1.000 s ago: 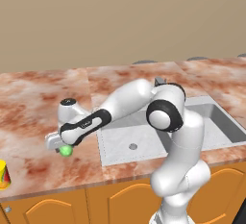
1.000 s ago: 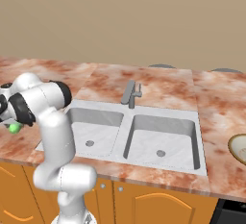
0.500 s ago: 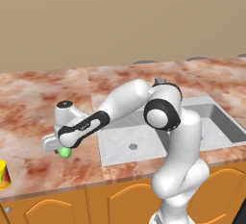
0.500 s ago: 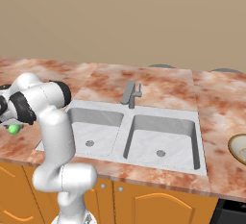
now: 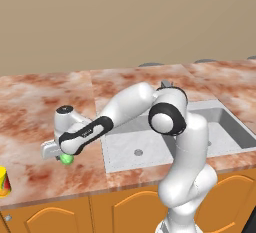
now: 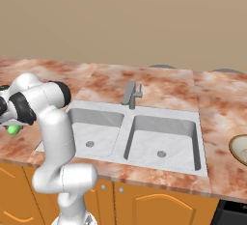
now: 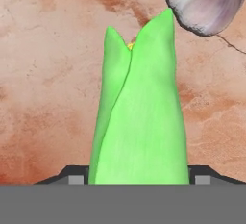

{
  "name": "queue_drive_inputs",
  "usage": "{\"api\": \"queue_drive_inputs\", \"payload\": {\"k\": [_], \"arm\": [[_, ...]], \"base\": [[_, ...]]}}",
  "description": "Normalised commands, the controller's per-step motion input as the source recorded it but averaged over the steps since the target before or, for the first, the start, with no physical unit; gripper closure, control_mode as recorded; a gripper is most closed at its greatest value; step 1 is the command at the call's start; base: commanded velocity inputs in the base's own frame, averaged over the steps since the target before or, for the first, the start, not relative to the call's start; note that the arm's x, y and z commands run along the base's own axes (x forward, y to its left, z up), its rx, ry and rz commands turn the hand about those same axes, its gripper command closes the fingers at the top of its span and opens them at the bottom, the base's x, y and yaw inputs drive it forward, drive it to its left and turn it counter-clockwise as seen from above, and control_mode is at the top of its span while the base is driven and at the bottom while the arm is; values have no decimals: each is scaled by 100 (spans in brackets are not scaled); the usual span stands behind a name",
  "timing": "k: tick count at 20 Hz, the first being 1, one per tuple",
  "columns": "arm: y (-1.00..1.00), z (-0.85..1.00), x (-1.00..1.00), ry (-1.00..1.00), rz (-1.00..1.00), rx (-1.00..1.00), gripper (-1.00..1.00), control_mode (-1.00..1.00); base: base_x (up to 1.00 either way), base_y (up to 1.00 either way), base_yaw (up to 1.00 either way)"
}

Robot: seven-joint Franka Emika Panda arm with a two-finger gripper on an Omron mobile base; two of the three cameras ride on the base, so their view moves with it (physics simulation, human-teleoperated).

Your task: Remove the corn and garlic from the sink. Then move the bowl and cup from the counter to the sink for washing.

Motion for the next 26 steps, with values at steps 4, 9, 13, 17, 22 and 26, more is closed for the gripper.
{"api": "queue_drive_inputs", "payload": {"k": [4,9,13,17,22,26], "arm": [[0,-4,-1,0,0,0,-100,-100],[0,8,-5,0,0,0,-100,-100],[-1,14,-12,0,-2,0,-100,-100],[0,23,-13,0,-2,0,-100,-100],[0,18,-20,0,-2,0,-100,-100],[0,20,-18,0,0,1,-100,-100]], "base": [[0,0,0],[0,0,0],[0,0,0],[0,0,0],[0,0,0],[0,0,0]]}}
